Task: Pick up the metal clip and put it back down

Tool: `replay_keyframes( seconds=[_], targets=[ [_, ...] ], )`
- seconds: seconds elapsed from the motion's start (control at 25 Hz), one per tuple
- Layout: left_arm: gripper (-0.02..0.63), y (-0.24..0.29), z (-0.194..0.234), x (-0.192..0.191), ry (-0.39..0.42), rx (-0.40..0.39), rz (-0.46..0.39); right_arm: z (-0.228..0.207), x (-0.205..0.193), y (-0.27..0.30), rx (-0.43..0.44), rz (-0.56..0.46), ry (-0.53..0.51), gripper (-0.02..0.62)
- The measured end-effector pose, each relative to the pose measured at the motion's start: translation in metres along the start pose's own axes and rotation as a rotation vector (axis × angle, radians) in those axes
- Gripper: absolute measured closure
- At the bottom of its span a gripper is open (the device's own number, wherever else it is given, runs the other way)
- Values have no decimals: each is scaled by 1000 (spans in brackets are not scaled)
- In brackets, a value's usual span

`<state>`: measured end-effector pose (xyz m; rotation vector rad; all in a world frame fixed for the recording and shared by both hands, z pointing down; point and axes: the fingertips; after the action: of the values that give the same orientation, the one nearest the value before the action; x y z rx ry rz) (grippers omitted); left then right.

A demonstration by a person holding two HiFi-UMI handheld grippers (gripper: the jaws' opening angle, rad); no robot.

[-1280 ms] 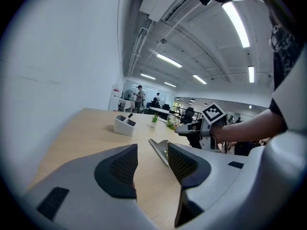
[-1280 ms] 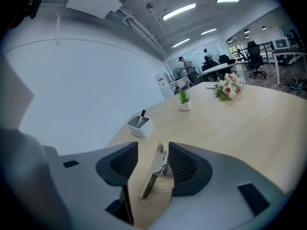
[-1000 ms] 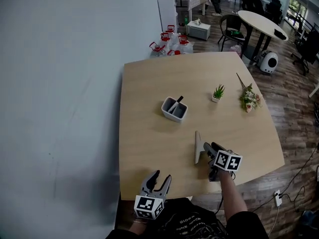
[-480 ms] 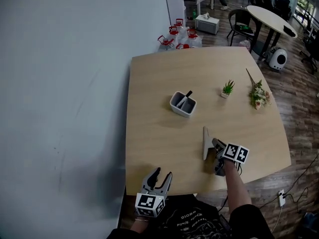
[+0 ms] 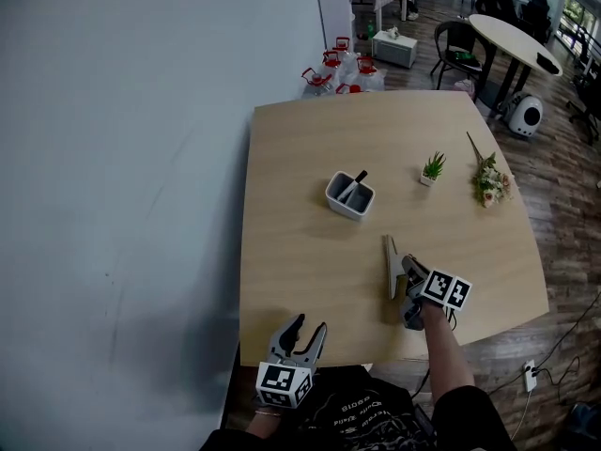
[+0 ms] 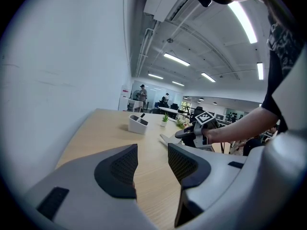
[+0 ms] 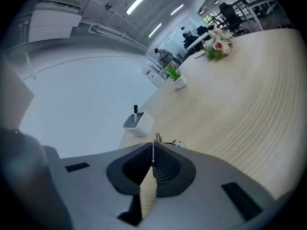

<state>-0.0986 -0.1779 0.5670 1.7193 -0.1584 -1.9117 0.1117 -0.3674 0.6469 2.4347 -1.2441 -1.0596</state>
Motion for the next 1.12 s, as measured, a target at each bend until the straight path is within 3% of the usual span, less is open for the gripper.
replay_keyframes(
  seconds=[0.44, 0.76, 1.12],
  targets=[
    [403, 2, -15, 3, 8, -66, -27, 41, 21, -45, -35, -80, -175, 575],
    [405, 5, -28, 8, 24, -130, -62, 74, 15, -91, -99, -148, -374, 575],
    [403, 4, -46, 16, 62, -201, -94, 97, -7, -150, -174, -226, -518, 575]
  ],
)
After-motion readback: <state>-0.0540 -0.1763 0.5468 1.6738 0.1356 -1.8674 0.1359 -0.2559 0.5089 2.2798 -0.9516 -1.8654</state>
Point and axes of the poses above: the fingertips, and each gripper's own axes: y forward along the fingers, z to its left, x out of its top, and after that the axes turned 3 degrees about z, right-handed
